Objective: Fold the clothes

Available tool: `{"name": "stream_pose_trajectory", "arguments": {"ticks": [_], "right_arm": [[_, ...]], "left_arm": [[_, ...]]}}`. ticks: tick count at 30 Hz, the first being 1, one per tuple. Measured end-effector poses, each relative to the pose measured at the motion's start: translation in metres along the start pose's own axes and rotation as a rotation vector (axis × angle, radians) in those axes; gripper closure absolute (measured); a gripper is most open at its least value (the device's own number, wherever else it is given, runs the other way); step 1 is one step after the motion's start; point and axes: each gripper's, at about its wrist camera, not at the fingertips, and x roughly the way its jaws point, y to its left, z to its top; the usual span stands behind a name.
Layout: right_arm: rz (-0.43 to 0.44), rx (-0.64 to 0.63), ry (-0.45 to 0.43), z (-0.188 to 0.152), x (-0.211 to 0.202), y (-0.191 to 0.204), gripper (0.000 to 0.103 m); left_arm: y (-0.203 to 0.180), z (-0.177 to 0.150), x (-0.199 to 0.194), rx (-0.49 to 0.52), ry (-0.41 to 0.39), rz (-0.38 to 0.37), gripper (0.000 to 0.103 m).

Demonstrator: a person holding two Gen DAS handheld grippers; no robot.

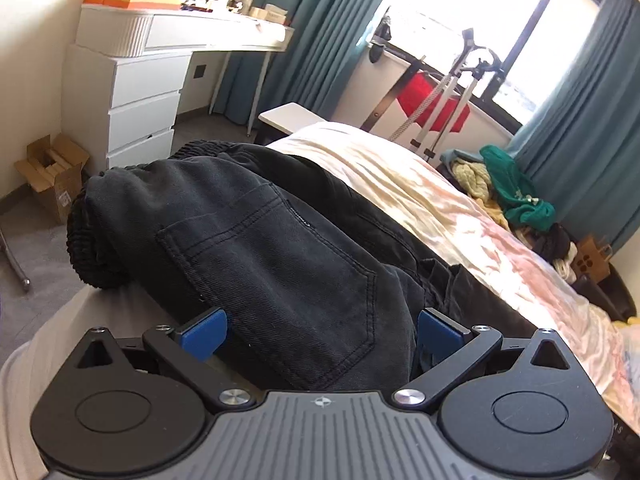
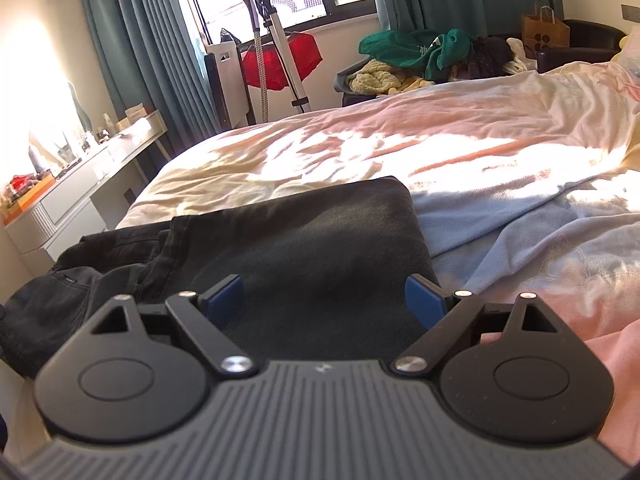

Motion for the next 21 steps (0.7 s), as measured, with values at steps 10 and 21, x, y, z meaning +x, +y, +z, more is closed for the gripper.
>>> {"name": "stream_pose_trajectory", "arguments": {"ticks": [10, 21], "right_arm": [[-0.014, 0.01, 0.059, -0.004, 0.009, -0.002, 0.014], [0.027, -0.019, 0.093, -0.013, 0.022, 0.012, 0.014]], "left_arm": [[0.058, 0.005, 0.004, -0.363, 0.046, -0.038, 0.0], [0.12, 0.017, 0.057, -0.566, 0.092, 0.006, 0.021]]}}
